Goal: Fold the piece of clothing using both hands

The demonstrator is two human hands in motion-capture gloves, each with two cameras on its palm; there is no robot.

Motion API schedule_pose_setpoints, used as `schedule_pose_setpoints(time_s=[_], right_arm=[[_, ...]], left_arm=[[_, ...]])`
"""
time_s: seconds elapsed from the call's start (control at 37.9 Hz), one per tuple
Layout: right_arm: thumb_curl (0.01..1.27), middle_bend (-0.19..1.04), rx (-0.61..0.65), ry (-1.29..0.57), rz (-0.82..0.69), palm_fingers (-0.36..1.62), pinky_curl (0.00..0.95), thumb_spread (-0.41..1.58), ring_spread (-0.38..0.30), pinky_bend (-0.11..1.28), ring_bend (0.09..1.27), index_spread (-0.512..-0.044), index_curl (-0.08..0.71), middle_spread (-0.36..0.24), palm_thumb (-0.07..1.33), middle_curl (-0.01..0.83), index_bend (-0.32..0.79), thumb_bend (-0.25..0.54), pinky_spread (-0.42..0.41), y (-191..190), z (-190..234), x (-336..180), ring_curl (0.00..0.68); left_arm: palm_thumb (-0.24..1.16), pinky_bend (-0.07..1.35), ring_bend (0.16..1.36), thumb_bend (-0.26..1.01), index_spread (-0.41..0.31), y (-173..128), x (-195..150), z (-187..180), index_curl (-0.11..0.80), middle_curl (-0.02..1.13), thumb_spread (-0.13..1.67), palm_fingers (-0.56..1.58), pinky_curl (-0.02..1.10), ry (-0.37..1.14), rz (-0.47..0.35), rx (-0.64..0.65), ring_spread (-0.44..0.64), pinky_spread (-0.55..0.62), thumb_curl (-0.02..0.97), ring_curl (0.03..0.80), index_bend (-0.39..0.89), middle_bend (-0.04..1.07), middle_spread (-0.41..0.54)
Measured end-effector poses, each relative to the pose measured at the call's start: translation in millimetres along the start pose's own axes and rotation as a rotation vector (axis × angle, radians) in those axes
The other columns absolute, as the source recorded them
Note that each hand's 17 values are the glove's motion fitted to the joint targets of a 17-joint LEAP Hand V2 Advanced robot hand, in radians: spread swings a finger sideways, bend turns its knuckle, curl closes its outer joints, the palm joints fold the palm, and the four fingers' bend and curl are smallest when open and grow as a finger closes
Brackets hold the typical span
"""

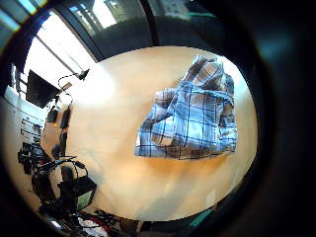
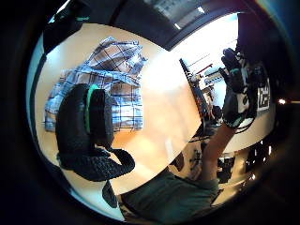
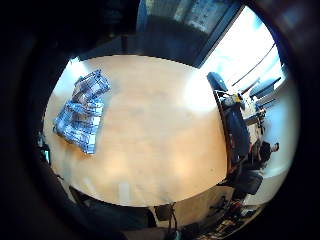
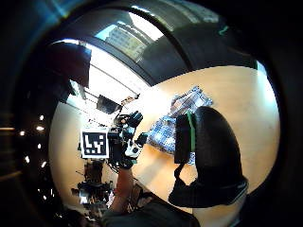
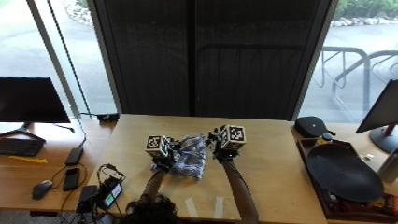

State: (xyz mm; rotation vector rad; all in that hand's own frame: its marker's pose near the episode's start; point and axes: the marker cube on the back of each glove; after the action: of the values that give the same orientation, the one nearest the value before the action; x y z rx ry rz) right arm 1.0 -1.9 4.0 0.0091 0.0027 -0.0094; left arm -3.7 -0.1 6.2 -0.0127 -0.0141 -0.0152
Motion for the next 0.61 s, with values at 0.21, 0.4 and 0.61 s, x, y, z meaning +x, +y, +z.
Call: schedule_pose_setpoints(time_s=[0.21,0.4,0.61], right_arm=[[0.19,0.15,-0.005,-0.035,-0.018,0.41,0.204,0.8,0.098,0.5,0.27,-0.234,0.197,0.035,0.61,0.089,0.28,0.43,0.225,-2.6,11.7,-1.3,0.13],[0.24,0.15,-0.027,-0.055,-0.005,0.39,0.241,1.02,0.117,0.5,0.27,-0.267,0.252,0.041,0.65,0.127,0.26,0.44,0.261,-3.8,20.0,5.0,0.164],[0.29,0.15,-0.023,-0.055,0.009,0.38,0.267,1.15,0.126,0.5,0.27,-0.283,0.295,0.044,0.66,0.157,0.24,0.412,0.277,0.0,17.7,10.3,0.192]], left_arm=[[0.32,0.21,0.39,0.22,-0.114,-6.4,7.6,7.4,0.182,0.21,0.9,0.6,0.11,-0.025,0.094,0.071,0.14,0.26,0.117,0.173,0.26,0.29,-0.04],[0.32,0.19,0.38,0.2,-0.132,-10.2,2.2,21.4,0.243,0.26,1.12,0.59,0.13,-0.048,0.059,0.028,0.17,0.31,0.163,0.202,0.23,0.27,-0.046],[0.32,0.18,0.36,0.17,-0.14,-18.6,-10.3,40.5,0.297,0.3,1.23,0.59,0.15,-0.076,0.052,0.033,0.18,0.35,0.204,0.224,0.21,0.24,-0.049]])
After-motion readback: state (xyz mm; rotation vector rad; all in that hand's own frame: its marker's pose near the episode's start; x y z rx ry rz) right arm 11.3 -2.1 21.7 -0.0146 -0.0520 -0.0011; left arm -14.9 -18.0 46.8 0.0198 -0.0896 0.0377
